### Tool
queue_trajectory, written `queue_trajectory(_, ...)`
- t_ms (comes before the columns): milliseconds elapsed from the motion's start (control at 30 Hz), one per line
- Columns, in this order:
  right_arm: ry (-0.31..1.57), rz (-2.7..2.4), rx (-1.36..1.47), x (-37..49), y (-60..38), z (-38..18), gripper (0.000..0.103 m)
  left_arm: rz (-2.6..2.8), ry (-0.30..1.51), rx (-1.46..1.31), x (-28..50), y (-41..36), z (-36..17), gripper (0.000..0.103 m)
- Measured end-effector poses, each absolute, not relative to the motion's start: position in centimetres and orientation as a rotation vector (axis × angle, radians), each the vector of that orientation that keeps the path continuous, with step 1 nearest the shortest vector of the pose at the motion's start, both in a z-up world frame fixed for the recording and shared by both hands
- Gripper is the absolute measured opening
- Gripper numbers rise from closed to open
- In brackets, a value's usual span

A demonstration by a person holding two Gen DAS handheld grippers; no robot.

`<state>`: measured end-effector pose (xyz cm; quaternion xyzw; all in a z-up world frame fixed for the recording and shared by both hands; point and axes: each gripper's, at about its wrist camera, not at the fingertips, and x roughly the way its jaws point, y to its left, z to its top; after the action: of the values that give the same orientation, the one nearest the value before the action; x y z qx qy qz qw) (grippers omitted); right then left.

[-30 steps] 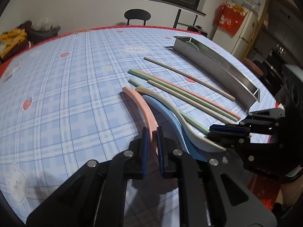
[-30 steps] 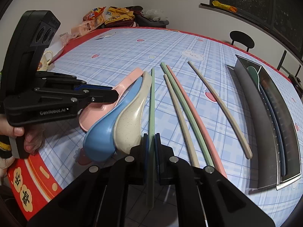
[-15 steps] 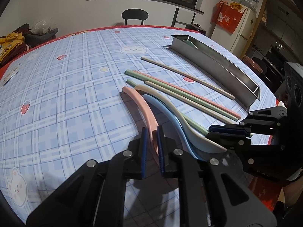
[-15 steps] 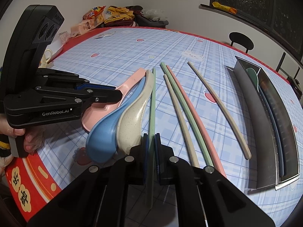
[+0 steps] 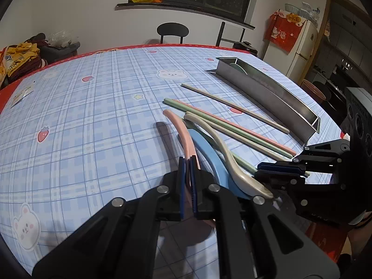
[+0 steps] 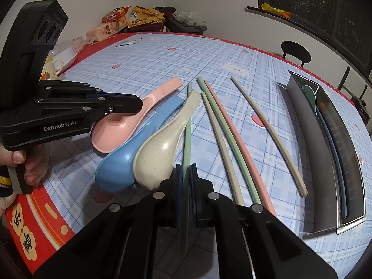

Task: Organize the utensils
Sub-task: 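Lift the green chopstick with the right gripper while the left gripper holds the pink spoon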

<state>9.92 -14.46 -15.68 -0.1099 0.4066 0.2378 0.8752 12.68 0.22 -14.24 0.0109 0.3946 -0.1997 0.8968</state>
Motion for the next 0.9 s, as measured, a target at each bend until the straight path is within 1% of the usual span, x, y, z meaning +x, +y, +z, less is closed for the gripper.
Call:
queue_trajectory(433, 0.834, 0.446, -0.230, 10.1, -14.7, -15.6, 0.007, -0.394, 0.772, -0.035, 12.3, 1.5, -13.7, 0.008)
queue_trajectory(733, 0.756, 0.372, -0.139, 9.7, -16.9, -14.6, 0.007, -0.386, 0.752, -0.056, 12.1, 2.1, -13.5, 0.008)
queue_trajectory(900, 0.664, 0.427, -0.113, 8.4, -17.4, -13.5, 0.007, -0.381, 0.737, -0.067, 12.0, 2.4, -13.4, 0.008)
